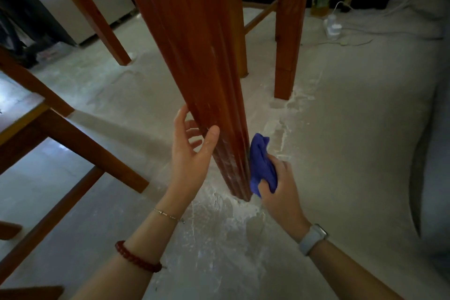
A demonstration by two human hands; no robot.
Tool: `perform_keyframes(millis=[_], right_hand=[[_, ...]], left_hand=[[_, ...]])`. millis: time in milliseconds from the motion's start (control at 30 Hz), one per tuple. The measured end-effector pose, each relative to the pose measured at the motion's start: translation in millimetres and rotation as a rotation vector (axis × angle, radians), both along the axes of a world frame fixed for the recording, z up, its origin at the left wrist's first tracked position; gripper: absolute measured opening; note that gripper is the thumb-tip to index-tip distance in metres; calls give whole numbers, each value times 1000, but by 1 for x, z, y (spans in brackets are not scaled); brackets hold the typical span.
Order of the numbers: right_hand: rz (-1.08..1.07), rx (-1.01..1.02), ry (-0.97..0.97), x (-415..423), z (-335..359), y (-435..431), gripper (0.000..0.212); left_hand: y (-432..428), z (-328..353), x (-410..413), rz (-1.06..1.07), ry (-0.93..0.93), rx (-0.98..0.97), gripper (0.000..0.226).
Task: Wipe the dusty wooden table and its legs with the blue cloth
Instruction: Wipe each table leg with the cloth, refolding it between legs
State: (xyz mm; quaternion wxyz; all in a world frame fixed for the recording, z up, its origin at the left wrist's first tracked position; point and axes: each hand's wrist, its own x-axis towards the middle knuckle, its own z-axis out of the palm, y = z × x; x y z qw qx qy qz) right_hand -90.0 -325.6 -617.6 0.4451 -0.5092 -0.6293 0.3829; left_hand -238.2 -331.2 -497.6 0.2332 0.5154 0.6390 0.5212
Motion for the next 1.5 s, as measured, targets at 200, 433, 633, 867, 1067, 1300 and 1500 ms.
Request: perform_keyframes(millis=[200, 433, 633, 867, 1067, 1300, 1500], right_hand=[[-6, 492, -62, -5, 74, -8, 44], [-136, 1040, -352, -15, 202, -12, 42], [-284, 1170, -867, -52, 251, -5, 40], [65, 1012, -1211, -51, 108, -7, 38], [495, 473, -1372, -50, 35, -15, 38], [245, 776, -804, -30, 118, -22, 34], [-25, 1067, -792, -46, 200, -9, 32]], left_hand=[[-8, 16, -24, -156, -93, -90, 26], [-11, 31, -41, -321, -186, -168, 53], [-3, 30, -58, -409, -375, -245, 63], [7, 18, -73, -480, -481, -357, 79], [1, 14, -68, -447, -356, -300, 72], [-4, 6, -70, -489, -369, -251, 64], [3, 19, -70, -422, -437, -268, 64]])
